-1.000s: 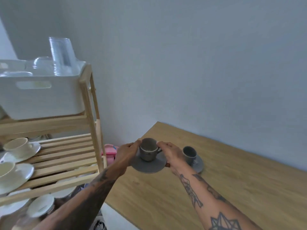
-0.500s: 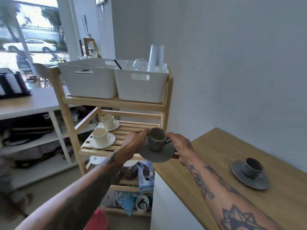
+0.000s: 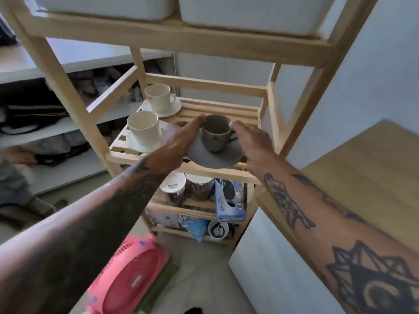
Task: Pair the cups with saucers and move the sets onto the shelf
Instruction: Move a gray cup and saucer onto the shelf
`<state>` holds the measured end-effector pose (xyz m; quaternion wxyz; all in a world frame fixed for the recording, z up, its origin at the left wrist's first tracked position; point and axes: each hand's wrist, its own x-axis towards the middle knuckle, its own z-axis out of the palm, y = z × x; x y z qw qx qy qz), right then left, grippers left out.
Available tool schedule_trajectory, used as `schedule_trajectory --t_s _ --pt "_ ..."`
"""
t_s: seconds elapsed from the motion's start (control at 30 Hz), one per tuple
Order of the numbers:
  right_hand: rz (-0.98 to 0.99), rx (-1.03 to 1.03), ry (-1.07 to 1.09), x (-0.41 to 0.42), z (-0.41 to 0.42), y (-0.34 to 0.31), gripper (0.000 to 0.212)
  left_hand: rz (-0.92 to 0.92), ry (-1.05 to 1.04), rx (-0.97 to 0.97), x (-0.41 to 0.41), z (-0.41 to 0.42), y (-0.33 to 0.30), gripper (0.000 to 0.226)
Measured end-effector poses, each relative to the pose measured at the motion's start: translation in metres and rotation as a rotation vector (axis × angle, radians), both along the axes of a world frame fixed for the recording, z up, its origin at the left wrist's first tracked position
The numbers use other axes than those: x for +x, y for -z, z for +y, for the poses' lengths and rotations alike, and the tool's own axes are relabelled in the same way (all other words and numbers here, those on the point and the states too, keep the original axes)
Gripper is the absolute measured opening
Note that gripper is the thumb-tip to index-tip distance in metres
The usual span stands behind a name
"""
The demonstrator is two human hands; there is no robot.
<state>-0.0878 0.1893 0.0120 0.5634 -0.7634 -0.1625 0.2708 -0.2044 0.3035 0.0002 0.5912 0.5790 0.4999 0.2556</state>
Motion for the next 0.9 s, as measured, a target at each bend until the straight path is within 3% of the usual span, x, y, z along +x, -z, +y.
schedule_trajectory --t_s 0.07,0.23,0.37,0.5,0.67,0.9 --pt "0.016 0.006 0.032 0.017 0.035 0.016 0.022 0.002 0.0 0.043 0.018 0.035 0.018 0.049" --pt "-0.039 -0.003 0.069 0.074 0.101 0.048 0.028 0.004 0.084 0.06 0.077 0.105 0.048 0.071" --pt "-0.073 0.003 0.166 0.117 0.136 0.065 0.03 0.016 0.131 0.119 0.125 0.144 0.059 0.054" --pt "-0.114 -0.024 0.198 0.142 0.154 0.079 0.038 -0.004 0.124 0.089 0.161 0.163 0.071 0.048" --pt "-0.151 -0.077 0.201 0.157 0.163 0.097 0.05 0.003 0.1 0.071 0.182 0.169 0.086 0.066" --pt "-0.166 -0.176 0.18 0.164 0.171 0.093 0.057 0.007 0.066 0.052 0.188 0.168 0.086 0.069"
